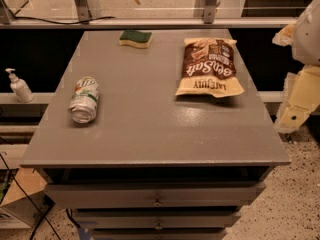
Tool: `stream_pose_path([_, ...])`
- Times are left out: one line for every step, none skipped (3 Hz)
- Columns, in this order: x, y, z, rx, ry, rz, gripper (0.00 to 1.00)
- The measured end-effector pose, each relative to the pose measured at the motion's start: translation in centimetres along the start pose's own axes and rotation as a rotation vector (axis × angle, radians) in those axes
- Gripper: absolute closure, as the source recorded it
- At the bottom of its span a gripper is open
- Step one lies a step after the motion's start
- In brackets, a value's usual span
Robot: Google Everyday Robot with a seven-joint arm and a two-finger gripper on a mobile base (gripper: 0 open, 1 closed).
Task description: Place 7up can upright
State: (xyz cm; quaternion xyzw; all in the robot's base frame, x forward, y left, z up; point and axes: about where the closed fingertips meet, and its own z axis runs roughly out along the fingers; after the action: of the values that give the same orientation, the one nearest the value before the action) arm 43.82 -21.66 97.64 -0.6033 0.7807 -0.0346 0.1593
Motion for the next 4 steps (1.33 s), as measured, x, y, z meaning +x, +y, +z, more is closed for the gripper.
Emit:
stream_pose_path([0.0,0.0,-0.1,0.003,-0.001,0.001,0.0])
stream_pose_path([-0.6,-0.9,-0.3,0.001,-0.067,0.106,0.0])
stream_pose_path([-3.4,-1.9,-0.2,-0.017,-0.178,0.226,0.0])
stream_pose_path([-8.0,-1.8,0.8,-0.093,-0.294,0.294,0.0])
